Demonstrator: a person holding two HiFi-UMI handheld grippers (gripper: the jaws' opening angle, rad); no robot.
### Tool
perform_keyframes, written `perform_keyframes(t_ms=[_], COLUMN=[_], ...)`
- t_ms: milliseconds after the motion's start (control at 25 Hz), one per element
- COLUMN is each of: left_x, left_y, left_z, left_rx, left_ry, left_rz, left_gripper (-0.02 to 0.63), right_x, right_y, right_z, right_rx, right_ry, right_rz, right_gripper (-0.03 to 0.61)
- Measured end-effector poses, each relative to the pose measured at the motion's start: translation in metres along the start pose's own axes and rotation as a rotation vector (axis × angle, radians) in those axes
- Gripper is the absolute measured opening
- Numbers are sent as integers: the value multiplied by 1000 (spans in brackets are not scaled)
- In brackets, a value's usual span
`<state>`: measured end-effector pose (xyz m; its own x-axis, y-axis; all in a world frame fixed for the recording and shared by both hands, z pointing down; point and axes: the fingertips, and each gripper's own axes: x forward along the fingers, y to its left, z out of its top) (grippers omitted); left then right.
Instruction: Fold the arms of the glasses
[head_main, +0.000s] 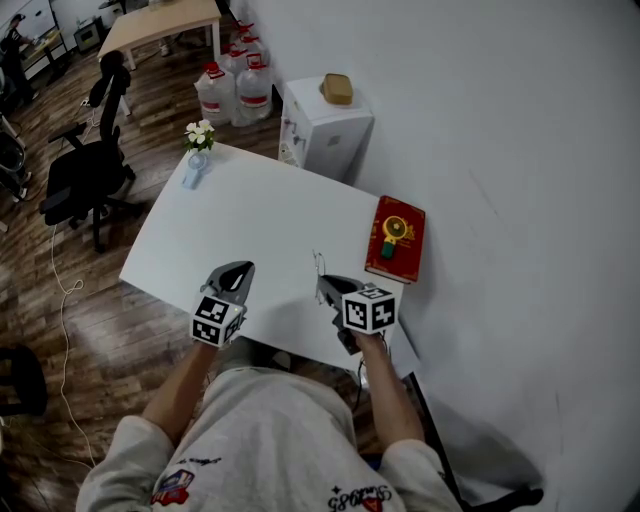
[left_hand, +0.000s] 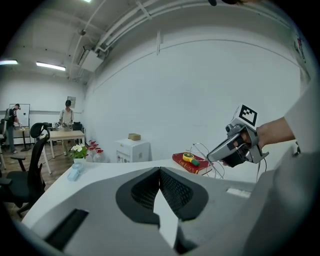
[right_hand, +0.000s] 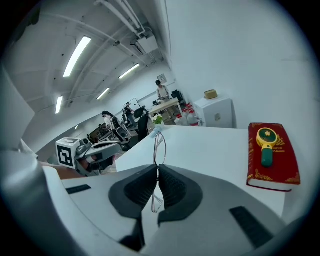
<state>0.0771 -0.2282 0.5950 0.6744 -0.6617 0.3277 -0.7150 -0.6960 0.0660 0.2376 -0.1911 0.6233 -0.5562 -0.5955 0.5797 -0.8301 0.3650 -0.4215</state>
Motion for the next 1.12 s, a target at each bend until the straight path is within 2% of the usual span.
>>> perform_keyframes(t_ms=[480, 1120], left_x=[-1, -3], left_y=[-4, -4], left_z=[5, -10], left_rx=[-18, -56], left_ry=[-8, 22], left_rz=[-14, -21], left_gripper=[5, 5], right_x=[0, -1], right_y=[-2, -6], right_z=[-7, -13], right_rx=[-6, -21], right_ry=[6, 4], right_rz=[-15, -30], right_gripper=[17, 17])
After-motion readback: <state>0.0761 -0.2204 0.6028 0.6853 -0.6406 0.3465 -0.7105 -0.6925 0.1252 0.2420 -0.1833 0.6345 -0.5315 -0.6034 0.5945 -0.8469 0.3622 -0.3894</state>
